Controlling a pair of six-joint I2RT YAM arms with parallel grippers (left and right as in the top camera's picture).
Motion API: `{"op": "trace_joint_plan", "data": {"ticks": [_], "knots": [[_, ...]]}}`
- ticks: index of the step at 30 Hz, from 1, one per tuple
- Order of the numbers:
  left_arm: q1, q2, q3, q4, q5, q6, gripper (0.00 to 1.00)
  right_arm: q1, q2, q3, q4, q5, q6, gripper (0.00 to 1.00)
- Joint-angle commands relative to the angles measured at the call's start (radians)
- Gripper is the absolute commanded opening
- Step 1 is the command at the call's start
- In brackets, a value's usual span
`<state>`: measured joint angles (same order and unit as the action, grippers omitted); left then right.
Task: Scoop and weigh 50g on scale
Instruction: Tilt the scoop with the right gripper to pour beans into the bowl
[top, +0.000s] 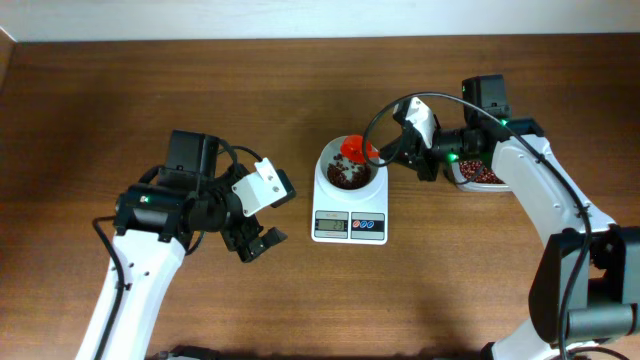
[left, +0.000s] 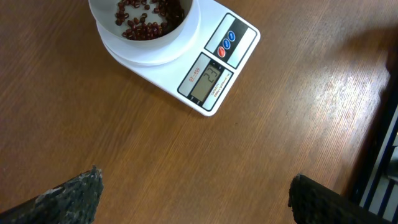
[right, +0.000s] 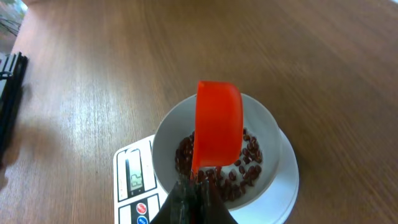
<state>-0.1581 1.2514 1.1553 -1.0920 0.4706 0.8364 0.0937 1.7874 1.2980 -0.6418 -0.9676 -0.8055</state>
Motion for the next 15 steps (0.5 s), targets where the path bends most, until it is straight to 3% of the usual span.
{"op": "trace_joint_plan", "data": {"ticks": [1,3,5,7,15], "knots": [[-0.003,-0.002,-0.008,0.0,0.003,-0.013,0.99,0.006,-0.015,0.004,-0.019,0.003,-0.035,0.04],[-0.003,-0.003,-0.008,0.0,0.003,-0.013,0.99,0.006,-0.018,0.004,0.008,0.059,0.0,0.04],[-0.003,-0.003,-0.008,0.0,0.003,-0.013,0.99,0.014,-0.024,0.004,-0.052,-0.055,-0.021,0.04],[-0.003,-0.002,-0.008,0.0,0.003,-0.013,0.99,0.03,-0.024,0.004,-0.045,0.035,-0.111,0.04],[-0.003,-0.003,-0.008,0.0,0.003,-0.013,0.99,0.057,-0.033,0.012,-0.004,0.117,-0.081,0.04]]}}
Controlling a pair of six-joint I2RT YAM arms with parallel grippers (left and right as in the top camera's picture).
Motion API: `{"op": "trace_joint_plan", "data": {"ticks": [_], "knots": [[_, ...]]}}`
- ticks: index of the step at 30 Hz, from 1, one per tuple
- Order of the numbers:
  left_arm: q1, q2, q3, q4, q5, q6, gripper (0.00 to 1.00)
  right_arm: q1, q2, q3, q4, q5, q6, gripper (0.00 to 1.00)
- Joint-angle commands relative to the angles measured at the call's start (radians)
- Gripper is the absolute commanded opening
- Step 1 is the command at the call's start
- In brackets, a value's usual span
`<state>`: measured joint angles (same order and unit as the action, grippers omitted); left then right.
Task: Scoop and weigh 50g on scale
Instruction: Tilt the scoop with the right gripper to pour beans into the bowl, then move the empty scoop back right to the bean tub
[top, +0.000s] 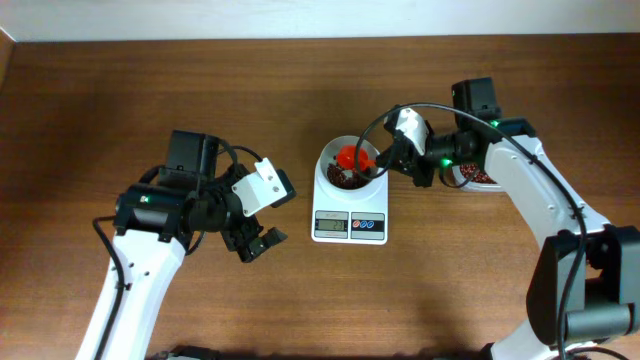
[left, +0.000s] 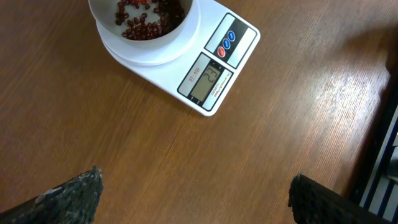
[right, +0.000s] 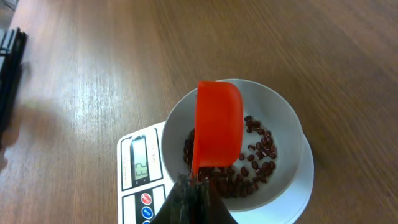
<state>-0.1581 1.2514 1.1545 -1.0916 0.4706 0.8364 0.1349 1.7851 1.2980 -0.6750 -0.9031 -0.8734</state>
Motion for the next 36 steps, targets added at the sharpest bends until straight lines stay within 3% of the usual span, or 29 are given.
{"op": "trace_joint_plan", "data": {"ticks": [1,14,32,36], "knots": [[-0.003,-0.002,-0.008,0.0,0.003,-0.013,0.99,0.016,-0.034,0.021,0.029,0.047,-0.013,0.04],[-0.003,-0.002,-0.008,0.0,0.003,-0.013,0.99,0.048,-0.092,0.052,-0.013,0.243,-0.009,0.04],[-0.003,-0.003,-0.008,0.0,0.003,-0.013,0.99,0.083,-0.2,0.079,-0.026,0.336,0.0,0.04],[-0.003,-0.002,-0.008,0.0,0.003,-0.013,0.99,0.057,-0.316,0.079,-0.032,0.359,0.152,0.04]]}}
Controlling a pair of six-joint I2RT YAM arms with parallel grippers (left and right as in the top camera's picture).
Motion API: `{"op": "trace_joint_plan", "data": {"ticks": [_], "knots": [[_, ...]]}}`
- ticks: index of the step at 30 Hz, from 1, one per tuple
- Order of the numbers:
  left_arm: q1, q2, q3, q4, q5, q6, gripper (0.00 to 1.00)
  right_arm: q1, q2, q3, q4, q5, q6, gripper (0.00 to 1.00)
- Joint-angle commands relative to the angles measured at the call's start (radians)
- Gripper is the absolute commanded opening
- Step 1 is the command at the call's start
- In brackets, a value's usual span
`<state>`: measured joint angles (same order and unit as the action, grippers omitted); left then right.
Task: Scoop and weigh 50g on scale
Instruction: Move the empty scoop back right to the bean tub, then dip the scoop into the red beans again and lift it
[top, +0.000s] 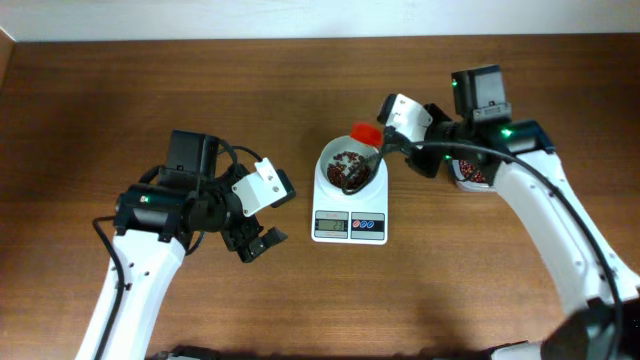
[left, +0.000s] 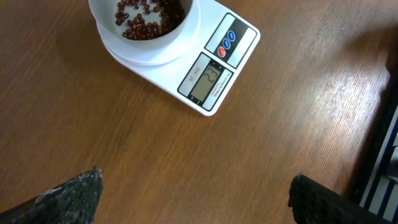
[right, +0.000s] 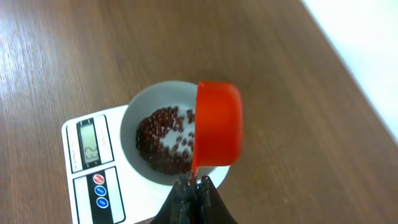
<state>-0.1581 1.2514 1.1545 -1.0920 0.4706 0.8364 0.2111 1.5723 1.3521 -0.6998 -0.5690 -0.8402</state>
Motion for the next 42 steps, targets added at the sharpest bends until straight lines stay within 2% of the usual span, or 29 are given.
{"op": "trace_joint_plan", "data": {"ticks": [1,6,10,14,19,24,29,37,42], "knots": [[-0.003,-0.002,-0.008,0.0,0.003,-0.013,0.99,-0.034,-0.128,0.024,-0.012,0.052,0.147,0.04],[-0.003,-0.002,-0.008,0.0,0.003,-0.013,0.99,-0.184,-0.229,0.024,-0.135,0.346,0.18,0.04],[-0.003,-0.002,-0.008,0.0,0.003,-0.013,0.99,-0.337,-0.192,0.021,-0.249,0.417,0.19,0.04],[-0.003,-0.003,-0.008,0.0,0.003,-0.013,0.99,-0.426,-0.117,0.021,-0.264,0.428,0.233,0.04],[-0.003,-0.003,-0.008,0.0,0.003,-0.013,0.99,-0.455,0.003,0.021,-0.262,0.439,0.26,0.04],[-0.003,-0.003,-0.008,0.0,0.003,-0.013,0.99,-0.455,0.112,0.021,-0.229,0.68,0.442,0.04],[-0.003,-0.003,-0.008,0.0,0.003,-0.013,0.99,-0.455,0.154,0.021,-0.2,0.682,0.442,0.04],[-0.003,-0.002,-0.008,0.0,0.003,-0.013,0.99,-0.454,0.212,0.019,-0.275,0.571,0.442,0.04],[-0.003,-0.002,-0.008,0.0,0.003,-0.013,0.99,-0.456,0.224,0.019,-0.288,0.34,0.442,0.04]]}}
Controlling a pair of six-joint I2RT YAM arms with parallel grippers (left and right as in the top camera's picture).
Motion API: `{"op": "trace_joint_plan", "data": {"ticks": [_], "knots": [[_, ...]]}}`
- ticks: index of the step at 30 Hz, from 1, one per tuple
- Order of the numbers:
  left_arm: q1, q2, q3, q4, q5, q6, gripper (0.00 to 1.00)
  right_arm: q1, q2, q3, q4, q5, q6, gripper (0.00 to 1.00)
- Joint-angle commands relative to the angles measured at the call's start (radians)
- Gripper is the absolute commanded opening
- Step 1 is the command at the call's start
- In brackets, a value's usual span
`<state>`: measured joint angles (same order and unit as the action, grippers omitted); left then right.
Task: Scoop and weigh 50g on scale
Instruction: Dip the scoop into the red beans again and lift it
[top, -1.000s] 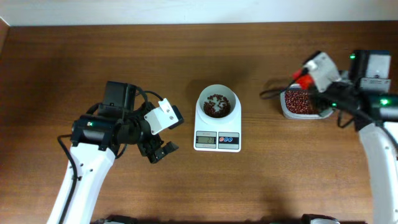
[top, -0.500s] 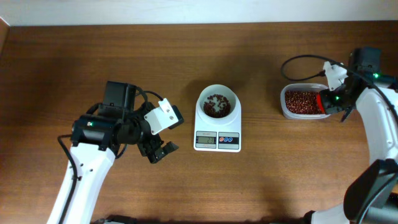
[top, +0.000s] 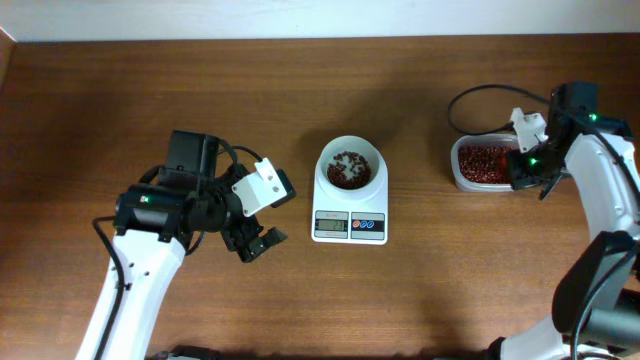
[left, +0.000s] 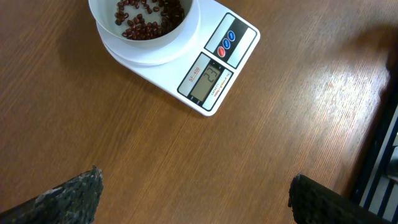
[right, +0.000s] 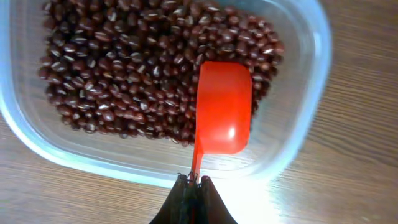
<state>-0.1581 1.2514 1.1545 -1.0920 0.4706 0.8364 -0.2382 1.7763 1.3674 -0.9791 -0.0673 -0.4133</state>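
Observation:
A white scale (top: 349, 222) stands mid-table with a white bowl (top: 349, 168) of dark red beans on it. In the left wrist view the scale's display (left: 205, 78) shows what looks like 23. At the right, my right gripper (right: 194, 180) is shut on the thin handle of a red scoop (right: 222, 115). The scoop hangs over the beans in a clear container (right: 292, 149), and no beans show on it. My left gripper (left: 193, 199) is open over bare wood, left of the scale, holding nothing.
The bean container (top: 482, 162) sits near the table's right side, with a black cable arching behind it. The table's far edge meets a pale wall. My left arm (top: 190, 205) rests left of the scale.
My right gripper has moved with the scoop from the bowl's back rim to the bean container at the right. The left arm and the scale have not changed.
The scoop was first held tipped over the bowl on the scale, then slightly lower over its beans. Later it was at the bowl's back edge. Now it is over the bean container. My left gripper stayed open throughout.

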Motion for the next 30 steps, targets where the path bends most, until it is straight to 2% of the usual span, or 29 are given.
{"op": "trace_joint_plan", "data": {"ticks": [1,6,10,15,19,30], "knots": [[-0.003,-0.002,-0.008,0.0,0.003,-0.013,0.99,-0.006,0.02,0.003,-0.01,-0.208,0.015,0.04],[-0.003,-0.002,-0.008,0.0,0.003,-0.013,0.99,-0.039,0.021,0.003,-0.009,-0.301,0.105,0.04],[-0.003,-0.002,-0.008,0.0,0.003,-0.013,0.99,-0.14,0.041,0.003,-0.01,-0.461,0.115,0.04],[-0.003,-0.002,-0.008,0.0,0.003,-0.013,0.99,-0.247,0.155,0.003,-0.039,-0.652,0.11,0.04],[-0.003,-0.002,-0.008,0.0,0.003,-0.013,0.99,-0.278,0.257,0.003,-0.077,-0.778,0.075,0.04],[-0.003,-0.003,-0.008,0.0,0.003,-0.013,0.99,-0.344,0.27,0.007,-0.118,-0.821,0.055,0.04]]}}
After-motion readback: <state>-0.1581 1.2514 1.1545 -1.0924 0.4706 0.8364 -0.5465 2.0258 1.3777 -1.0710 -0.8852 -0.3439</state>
